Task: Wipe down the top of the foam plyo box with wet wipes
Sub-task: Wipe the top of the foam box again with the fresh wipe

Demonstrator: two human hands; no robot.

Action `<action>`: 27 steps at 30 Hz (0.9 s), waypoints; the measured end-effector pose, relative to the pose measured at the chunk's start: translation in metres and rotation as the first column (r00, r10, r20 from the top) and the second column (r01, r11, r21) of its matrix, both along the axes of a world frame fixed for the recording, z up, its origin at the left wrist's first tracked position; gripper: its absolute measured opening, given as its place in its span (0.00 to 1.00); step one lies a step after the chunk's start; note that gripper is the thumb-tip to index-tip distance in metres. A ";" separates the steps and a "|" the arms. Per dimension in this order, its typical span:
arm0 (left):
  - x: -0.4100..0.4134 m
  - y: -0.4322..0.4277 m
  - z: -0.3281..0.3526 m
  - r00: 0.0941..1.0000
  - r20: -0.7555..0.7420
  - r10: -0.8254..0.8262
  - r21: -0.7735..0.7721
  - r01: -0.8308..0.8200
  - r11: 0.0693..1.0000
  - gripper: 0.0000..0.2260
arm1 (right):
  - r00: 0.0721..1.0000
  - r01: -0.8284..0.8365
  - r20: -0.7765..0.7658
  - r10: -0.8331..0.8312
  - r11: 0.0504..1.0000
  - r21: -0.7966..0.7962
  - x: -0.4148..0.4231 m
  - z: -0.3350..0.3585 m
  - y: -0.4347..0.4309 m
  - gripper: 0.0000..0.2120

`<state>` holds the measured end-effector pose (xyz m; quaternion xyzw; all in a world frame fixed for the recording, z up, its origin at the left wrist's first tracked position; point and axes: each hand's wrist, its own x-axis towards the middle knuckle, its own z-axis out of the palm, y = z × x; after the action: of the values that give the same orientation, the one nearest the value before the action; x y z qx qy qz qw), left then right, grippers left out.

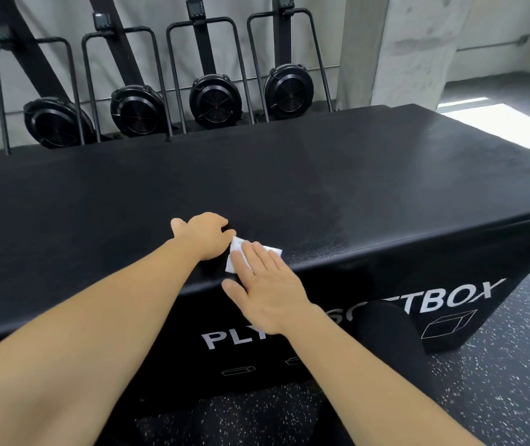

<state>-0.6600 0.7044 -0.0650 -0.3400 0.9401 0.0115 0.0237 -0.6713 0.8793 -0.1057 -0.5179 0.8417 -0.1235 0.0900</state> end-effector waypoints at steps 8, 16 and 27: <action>-0.024 0.023 -0.002 0.998 0.050 -0.043 0.010 0.042 0.999 0.22 | 0.988 0.131 -0.077 -0.137 0.989 -0.071 -0.069 0.003 0.061 0.26; -0.046 0.037 0.000 0.992 0.123 -0.038 0.005 0.038 0.999 0.22 | 0.900 0.420 -0.106 -0.422 0.907 -0.045 -0.150 0.006 0.127 0.33; -0.051 0.036 0.009 0.988 0.148 -0.036 -0.003 0.037 0.999 0.22 | 0.907 0.397 -0.088 -0.412 0.906 -0.143 -0.091 -0.001 0.073 0.33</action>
<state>-0.7107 0.7408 -0.0560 -0.3228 0.9418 -0.0169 0.0926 -0.7625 0.9524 -0.1065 -0.3427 0.9255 -0.1605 -0.0185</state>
